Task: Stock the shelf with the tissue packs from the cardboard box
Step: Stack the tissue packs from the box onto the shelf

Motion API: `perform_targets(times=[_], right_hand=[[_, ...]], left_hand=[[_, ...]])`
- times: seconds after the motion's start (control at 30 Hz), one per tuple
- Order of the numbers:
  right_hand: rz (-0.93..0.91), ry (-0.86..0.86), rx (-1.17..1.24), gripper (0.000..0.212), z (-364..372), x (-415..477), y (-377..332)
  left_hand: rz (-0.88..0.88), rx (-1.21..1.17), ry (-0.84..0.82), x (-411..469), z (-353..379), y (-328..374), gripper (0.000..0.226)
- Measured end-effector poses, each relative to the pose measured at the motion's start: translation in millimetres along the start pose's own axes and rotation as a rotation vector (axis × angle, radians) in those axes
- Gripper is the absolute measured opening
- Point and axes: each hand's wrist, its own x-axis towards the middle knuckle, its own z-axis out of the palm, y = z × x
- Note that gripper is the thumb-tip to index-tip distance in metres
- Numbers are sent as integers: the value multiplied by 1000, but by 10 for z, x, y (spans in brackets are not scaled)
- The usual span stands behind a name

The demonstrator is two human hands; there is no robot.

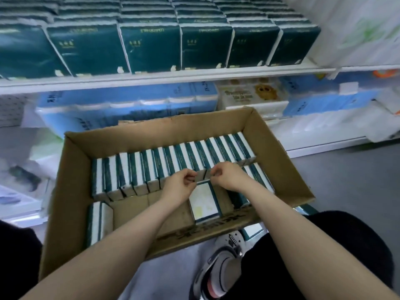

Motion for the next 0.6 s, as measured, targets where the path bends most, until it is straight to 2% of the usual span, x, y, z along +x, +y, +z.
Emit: perform_targets(times=[0.1, 0.23, 0.33, 0.4, 0.5, 0.6], right_hand=[[30, -104, -127, 24, 84, 77, 50], [82, -295, -271, 35, 217, 141, 84], [97, -391, -314, 43, 276, 155, 66], [108, -403, -260, 38, 292, 168, 69], [156, -412, -37, 36, 303, 170, 85], [211, -431, 159, 57, 279, 150, 95]], left_hand=[[-158, 151, -107, 31, 29, -155, 33], [-279, 188, -209, 12, 60, -174, 62], [-350, 86, -240, -41, 119, -126, 52], [-402, -59, -238, -37, 152, -118, 47], [-505, -314, -228, -27, 138, -70, 38], [-494, -441, -270, -28, 102, -27, 34]])
